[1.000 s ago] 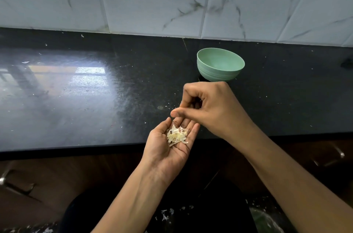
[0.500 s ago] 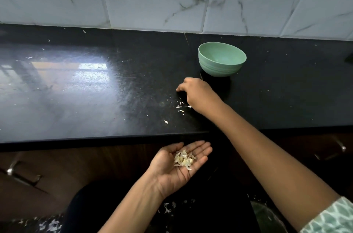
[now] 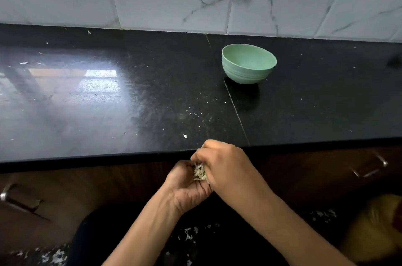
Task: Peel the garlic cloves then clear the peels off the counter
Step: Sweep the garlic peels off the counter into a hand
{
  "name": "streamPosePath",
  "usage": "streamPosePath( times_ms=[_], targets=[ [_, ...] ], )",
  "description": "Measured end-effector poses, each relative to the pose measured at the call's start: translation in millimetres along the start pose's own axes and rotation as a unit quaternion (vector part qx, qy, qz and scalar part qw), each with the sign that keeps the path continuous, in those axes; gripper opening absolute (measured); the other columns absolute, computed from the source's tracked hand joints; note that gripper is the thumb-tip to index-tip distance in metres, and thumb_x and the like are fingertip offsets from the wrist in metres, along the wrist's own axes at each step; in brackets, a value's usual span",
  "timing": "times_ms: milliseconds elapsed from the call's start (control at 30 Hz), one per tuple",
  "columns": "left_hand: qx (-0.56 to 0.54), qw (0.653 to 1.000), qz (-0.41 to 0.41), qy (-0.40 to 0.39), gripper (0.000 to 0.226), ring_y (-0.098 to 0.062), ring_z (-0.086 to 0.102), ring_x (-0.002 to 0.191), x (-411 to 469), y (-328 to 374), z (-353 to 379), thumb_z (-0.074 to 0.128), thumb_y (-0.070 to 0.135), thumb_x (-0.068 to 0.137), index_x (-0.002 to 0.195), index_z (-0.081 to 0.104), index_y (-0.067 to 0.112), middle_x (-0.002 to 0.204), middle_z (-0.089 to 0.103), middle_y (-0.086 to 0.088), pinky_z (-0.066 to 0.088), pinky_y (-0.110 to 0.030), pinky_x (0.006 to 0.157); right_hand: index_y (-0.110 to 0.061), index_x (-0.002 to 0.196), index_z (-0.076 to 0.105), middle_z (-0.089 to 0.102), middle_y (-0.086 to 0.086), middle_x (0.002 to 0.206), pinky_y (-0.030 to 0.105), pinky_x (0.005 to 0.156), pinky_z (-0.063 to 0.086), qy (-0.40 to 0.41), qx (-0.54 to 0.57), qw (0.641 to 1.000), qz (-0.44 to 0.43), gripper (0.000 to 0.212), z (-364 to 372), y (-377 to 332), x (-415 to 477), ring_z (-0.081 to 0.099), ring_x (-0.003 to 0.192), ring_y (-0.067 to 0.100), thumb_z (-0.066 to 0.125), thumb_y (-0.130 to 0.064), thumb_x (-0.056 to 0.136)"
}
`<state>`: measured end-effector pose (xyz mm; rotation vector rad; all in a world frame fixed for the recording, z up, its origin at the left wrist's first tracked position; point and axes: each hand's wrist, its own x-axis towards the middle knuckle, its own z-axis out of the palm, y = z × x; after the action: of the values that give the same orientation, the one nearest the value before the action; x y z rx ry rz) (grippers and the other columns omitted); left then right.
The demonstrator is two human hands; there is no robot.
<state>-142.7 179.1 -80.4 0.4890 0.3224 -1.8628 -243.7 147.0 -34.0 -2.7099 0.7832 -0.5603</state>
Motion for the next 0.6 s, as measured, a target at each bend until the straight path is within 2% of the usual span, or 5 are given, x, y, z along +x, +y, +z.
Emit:
streamPosePath(
  times_ms=[67,167,267,433,600],
  targets=[
    [0.017,1.000,0.009,0.007,0.036,-0.039,0.069,0.059,3,0,-2,0.034,0.006,0.080,0.078,0.063,-0.017,0.073,0.066,-0.029,0.056,-0.050,0.048,-0.014,0.085,0.074,0.068,0.006,0.082,0.038,0.061,0.055,0.030,0.045,0.998,0.021,0.034,-10,3,3,0.066,0.073,0.029,0.042,-0.012,0.072],
    [0.044,0.999,-0.004,0.021,0.047,-0.043,0.064,0.098,6,1,-4,0.029,0.009,0.084,0.099,0.060,-0.024,0.103,0.063,-0.038,0.048,-0.056,0.075,-0.014,0.095,0.073,0.070,0.009,0.096,0.040,0.076,0.053,0.106,0.027,0.991,0.072,0.036,-26,33,37,0.066,0.086,0.032,0.045,-0.003,0.076],
    [0.044,0.998,-0.008,0.036,0.050,-0.039,0.052,0.116,5,3,-8,0.029,0.010,0.085,0.110,0.056,-0.024,0.120,0.057,-0.036,0.045,-0.053,0.083,-0.010,0.116,0.065,0.062,0.012,0.115,0.040,0.088,0.046,0.054,-0.076,0.985,0.148,0.039,-27,80,85,0.057,0.105,0.032,0.044,0.004,0.086],
    [0.043,0.999,0.003,0.028,0.048,-0.043,0.057,0.107,5,5,-9,0.029,0.008,0.084,0.108,0.057,-0.024,0.115,0.059,-0.037,0.046,-0.055,0.079,-0.001,0.107,0.059,0.052,0.013,0.110,0.037,0.078,0.042,0.039,-0.156,0.977,0.142,0.031,-4,67,86,0.048,0.103,0.032,0.035,0.005,0.089],
    [0.038,0.999,0.022,0.006,0.035,-0.039,0.070,0.068,4,4,-7,0.037,0.005,0.079,0.084,0.064,-0.017,0.083,0.067,-0.030,0.056,-0.051,0.060,-0.008,0.078,0.064,0.057,0.005,0.078,0.025,0.046,0.043,0.094,-0.129,0.986,0.040,0.027,17,11,23,0.057,0.073,0.024,0.039,0.000,0.073]
  ],
)
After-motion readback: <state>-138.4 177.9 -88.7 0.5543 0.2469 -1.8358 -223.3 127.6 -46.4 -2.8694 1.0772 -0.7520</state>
